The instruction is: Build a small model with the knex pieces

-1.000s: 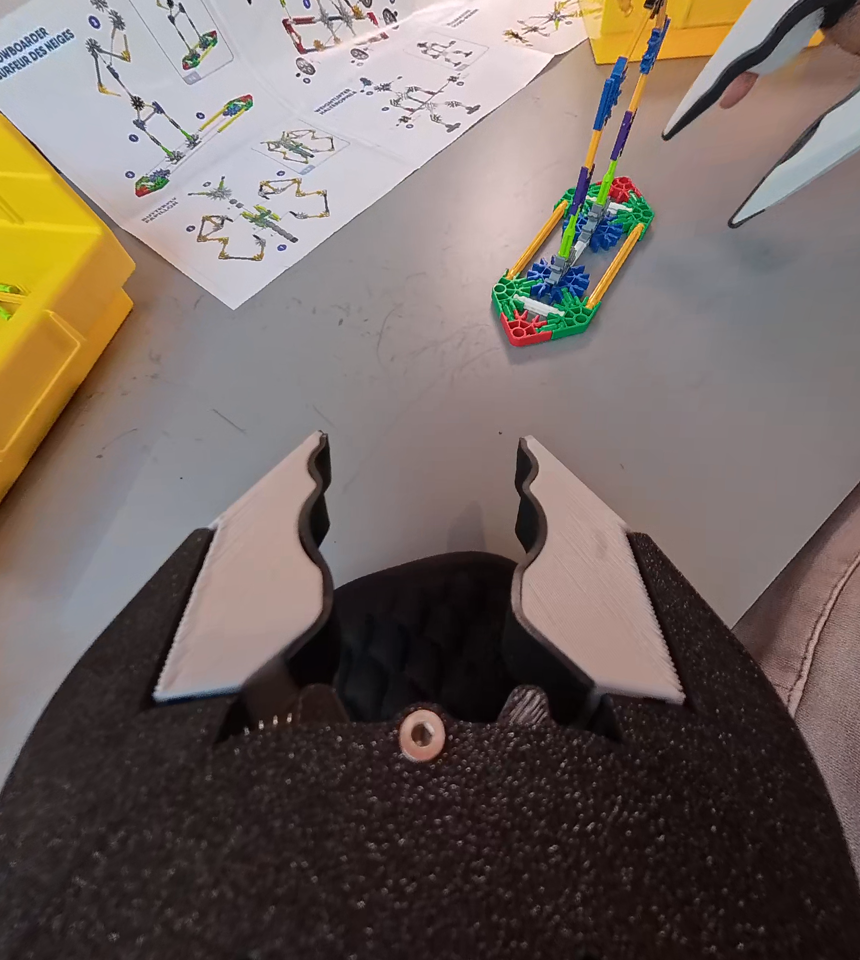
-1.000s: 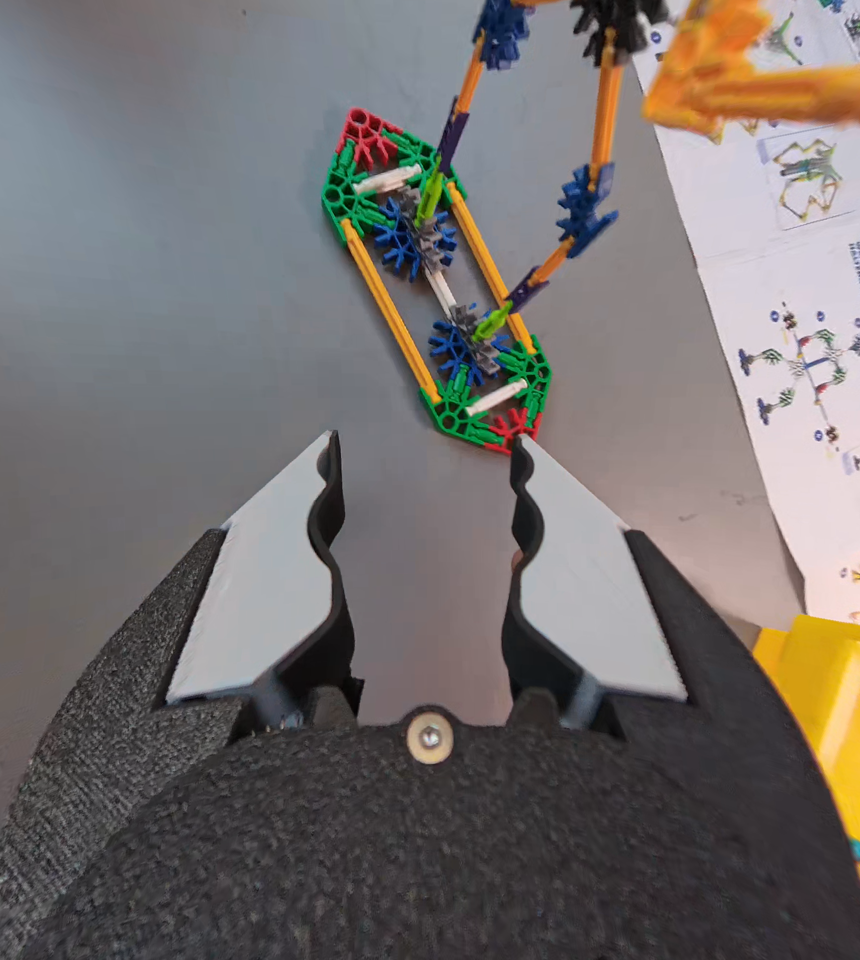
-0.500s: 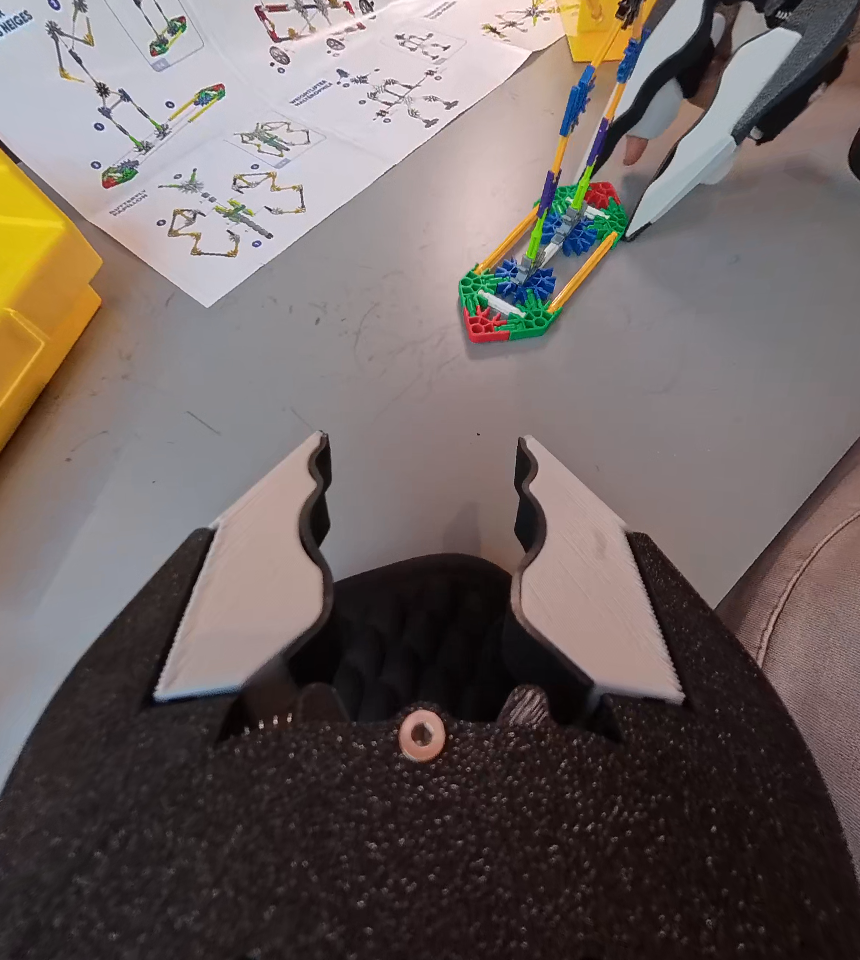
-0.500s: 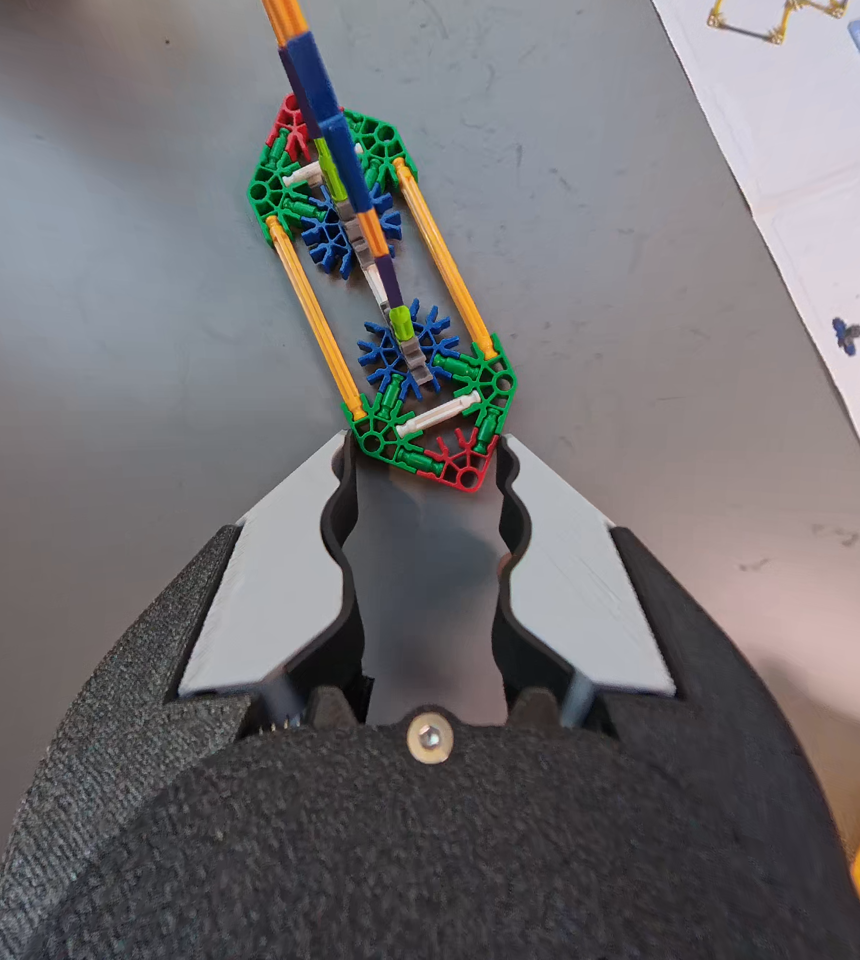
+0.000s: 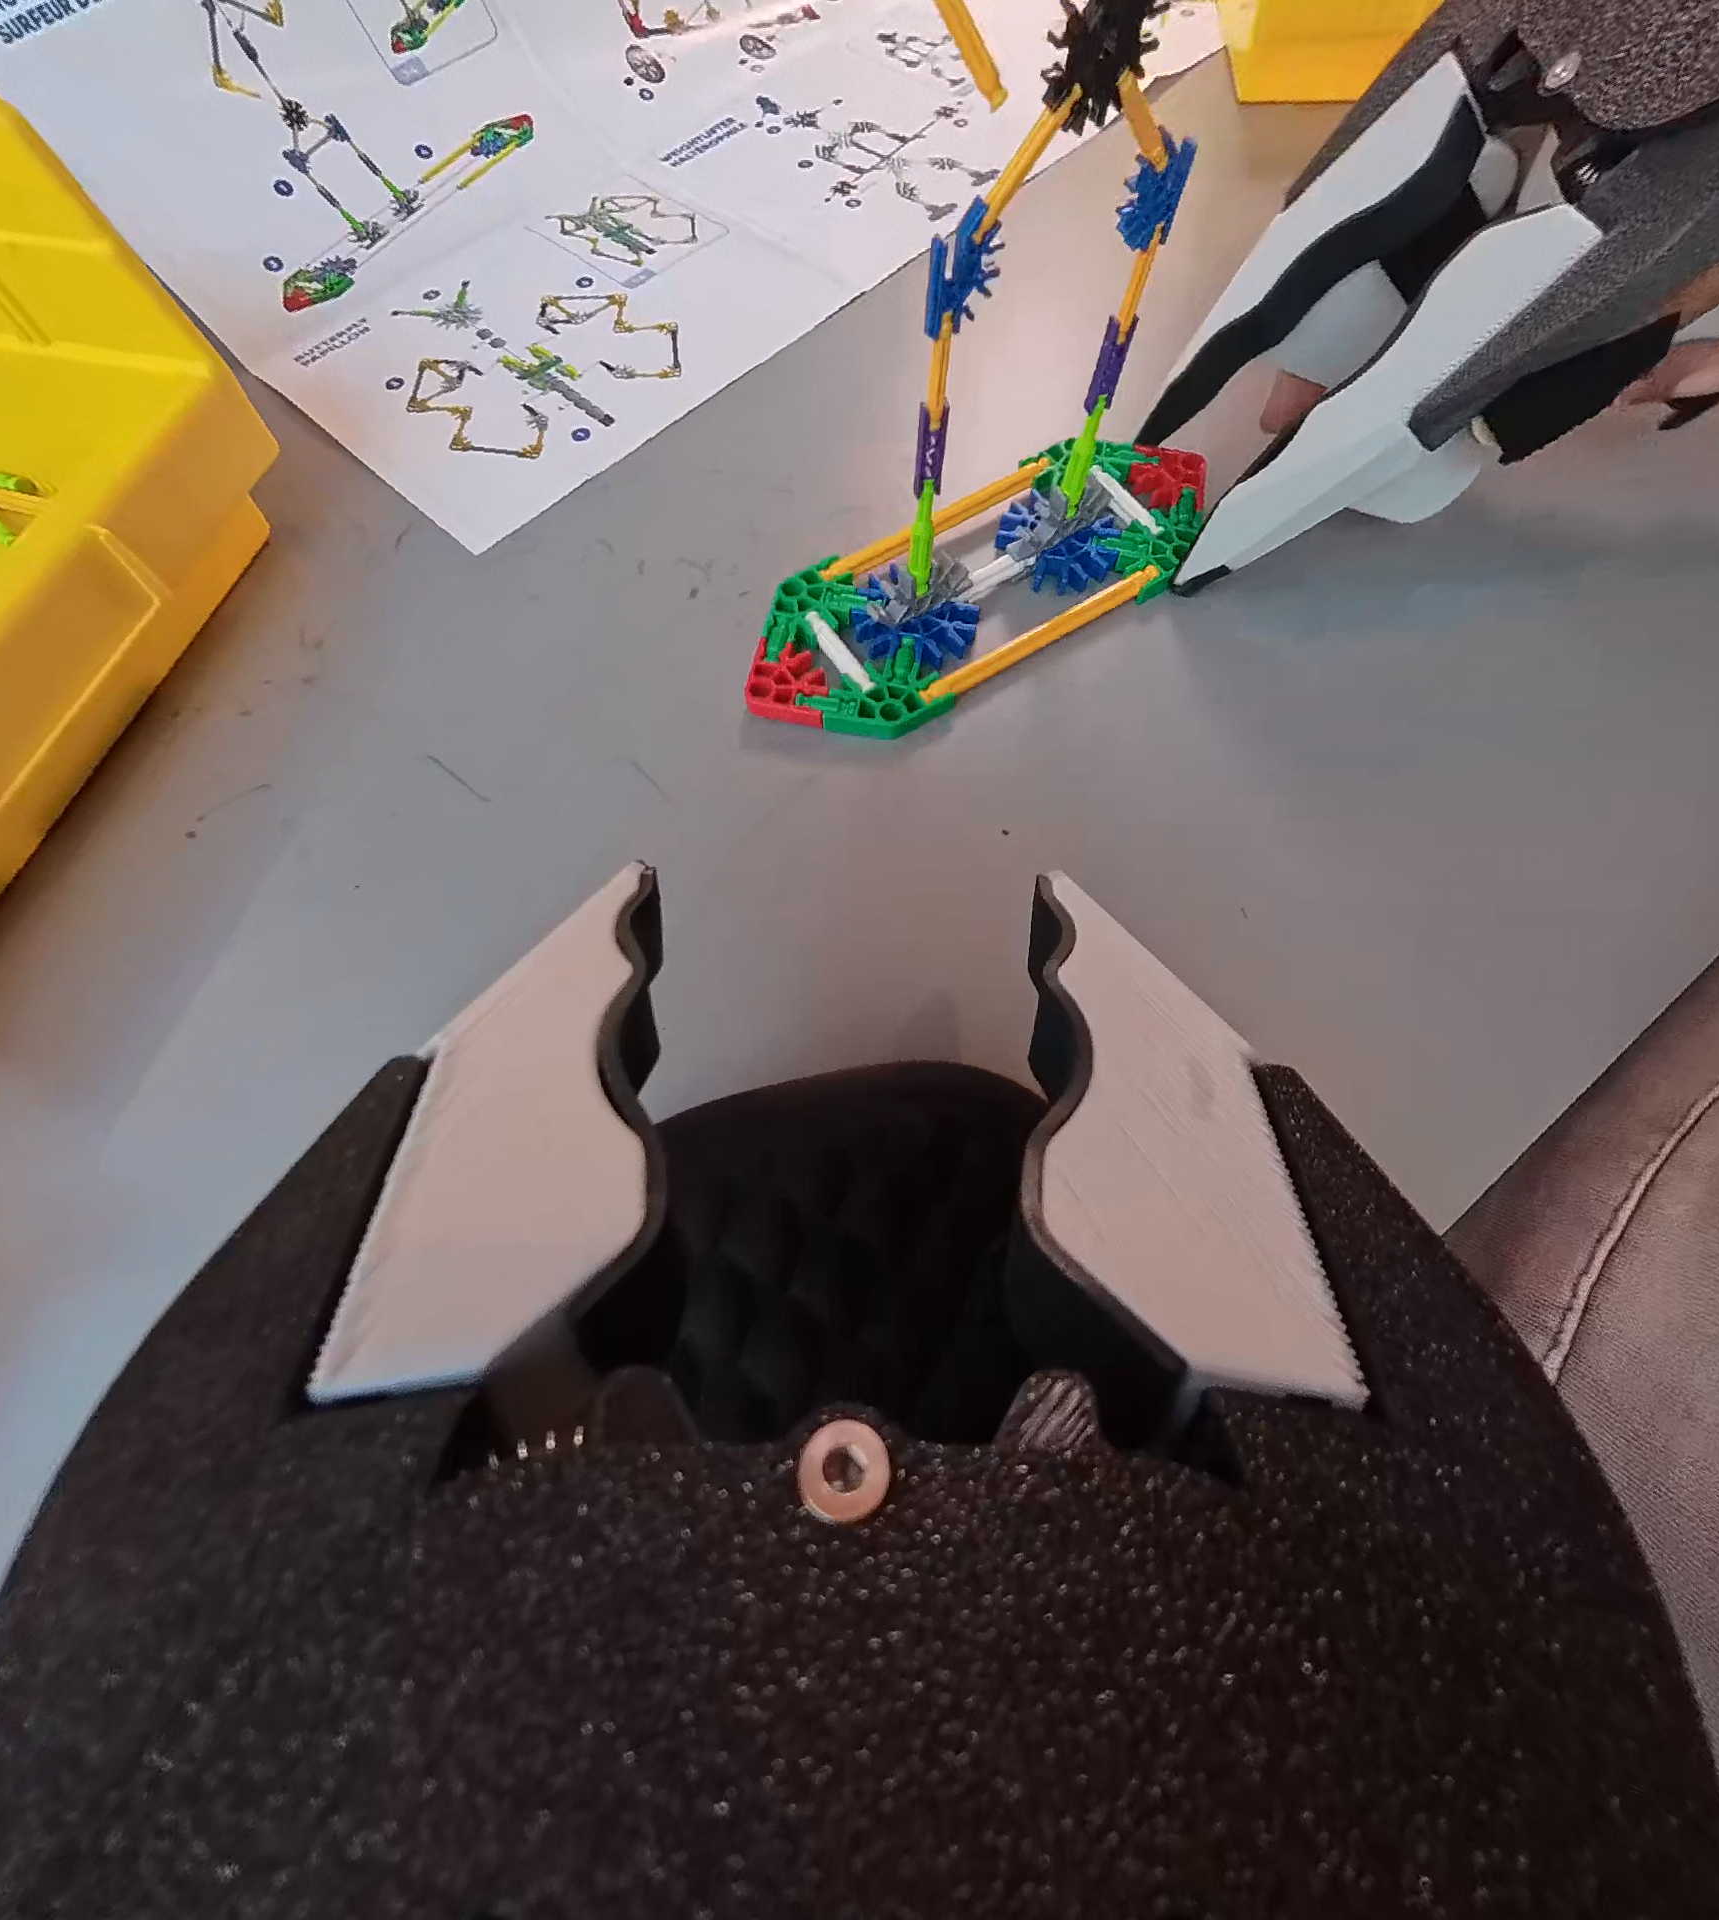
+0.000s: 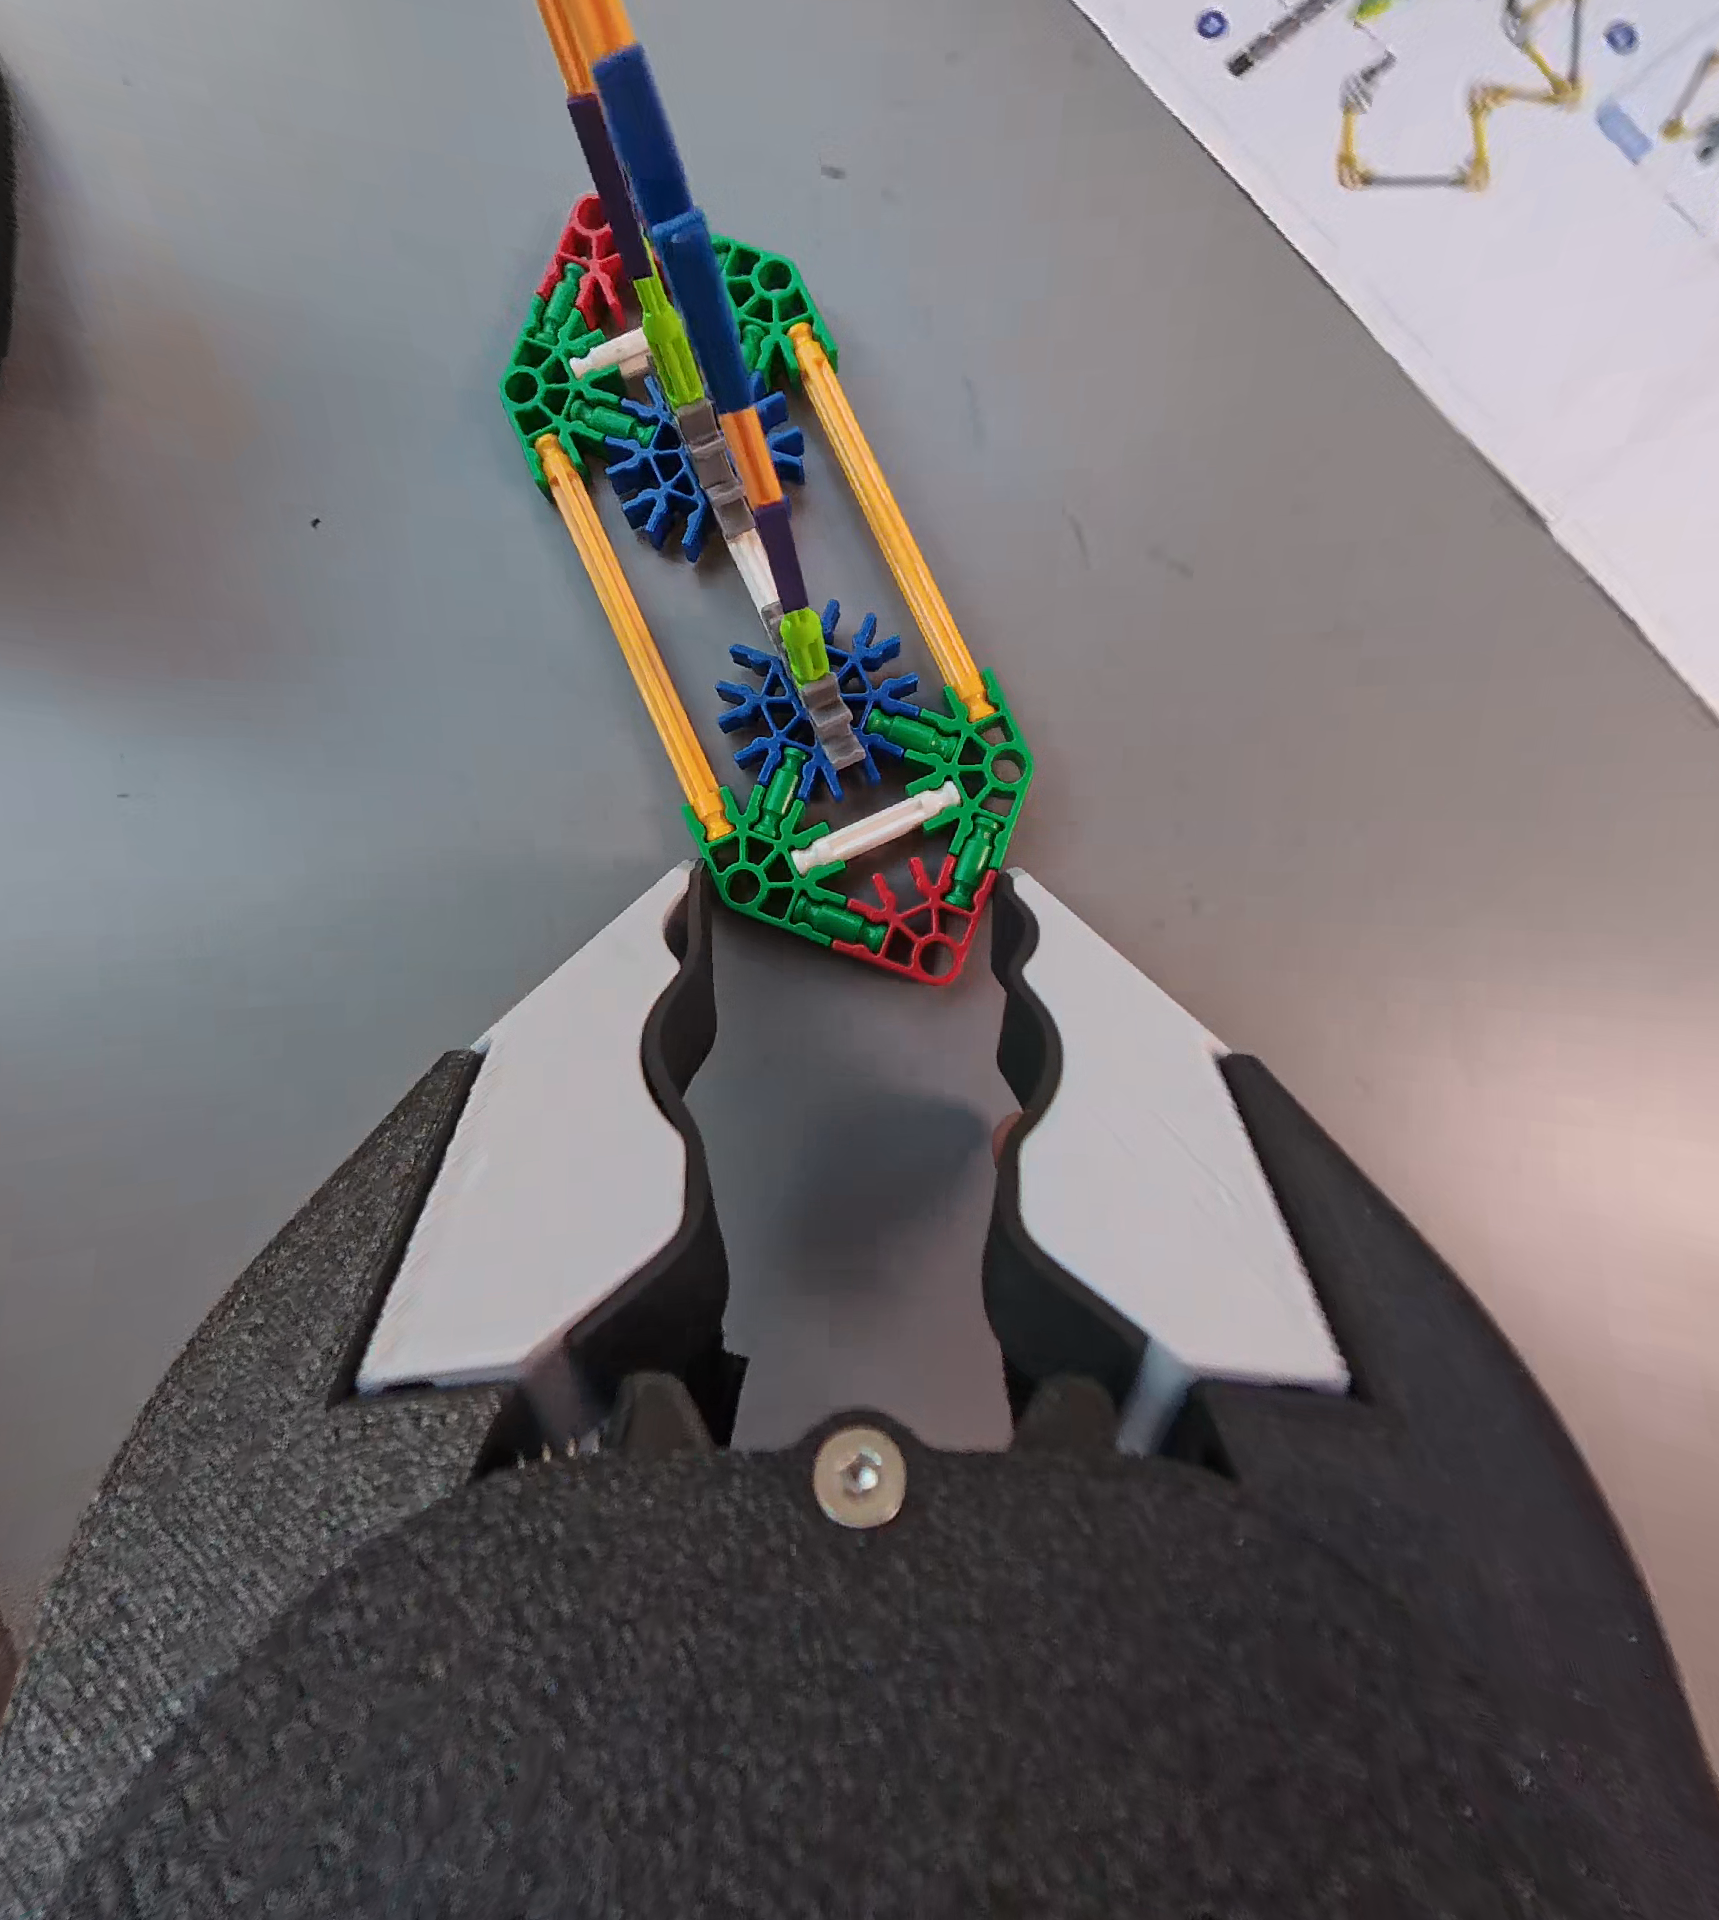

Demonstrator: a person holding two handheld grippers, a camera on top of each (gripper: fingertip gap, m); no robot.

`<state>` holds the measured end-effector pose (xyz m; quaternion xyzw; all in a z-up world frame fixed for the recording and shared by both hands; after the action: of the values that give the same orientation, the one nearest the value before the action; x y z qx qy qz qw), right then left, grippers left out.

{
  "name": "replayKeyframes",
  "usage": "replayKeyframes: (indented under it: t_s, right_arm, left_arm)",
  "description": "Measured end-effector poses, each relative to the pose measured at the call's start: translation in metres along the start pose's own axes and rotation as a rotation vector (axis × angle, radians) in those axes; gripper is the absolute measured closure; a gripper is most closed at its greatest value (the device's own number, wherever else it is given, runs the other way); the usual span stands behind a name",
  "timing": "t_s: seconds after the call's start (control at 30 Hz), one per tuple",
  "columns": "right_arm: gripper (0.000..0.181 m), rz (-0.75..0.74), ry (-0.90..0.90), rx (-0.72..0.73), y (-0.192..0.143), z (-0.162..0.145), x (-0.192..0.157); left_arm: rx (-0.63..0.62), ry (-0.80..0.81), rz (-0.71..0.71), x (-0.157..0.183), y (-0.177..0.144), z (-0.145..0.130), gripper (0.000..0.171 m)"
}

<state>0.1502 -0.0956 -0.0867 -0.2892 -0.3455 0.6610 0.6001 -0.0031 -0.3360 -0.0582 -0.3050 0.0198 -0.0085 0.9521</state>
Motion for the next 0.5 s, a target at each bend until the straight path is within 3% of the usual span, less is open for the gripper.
replayKeyframes:
  t_s: [0.23,0.33,0.5]
  right_arm:
    - [0.129,0.227,-0.284,-0.037,0.030,0.042,0.026]
    - [0.129,0.258,-0.227,-0.041,0.043,0.062,0.026]
    - [0.129,0.179,-0.106,-0.009,0.059,0.081,0.011]
  left_arm:
    - [-0.002,-0.040,0.006,-0.009,0.000,-0.008,0.100]
    - [0.000,-0.050,0.020,-0.011,-0.001,-0.010,0.100]
    - [0.020,-0.081,0.051,-0.018,-0.006,-0.012,0.100]
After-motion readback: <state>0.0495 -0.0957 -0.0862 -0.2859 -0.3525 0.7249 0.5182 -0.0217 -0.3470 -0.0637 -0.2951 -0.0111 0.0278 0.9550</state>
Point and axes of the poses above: each gripper's, where its closed fingertips meet, y out along the fingers, z out of its top, x = y × z across the jaws, the point moved 10 cm from there along -y, back along the fingers, and after that the axes turned 2 degrees about -x, right-handed, at the moved point
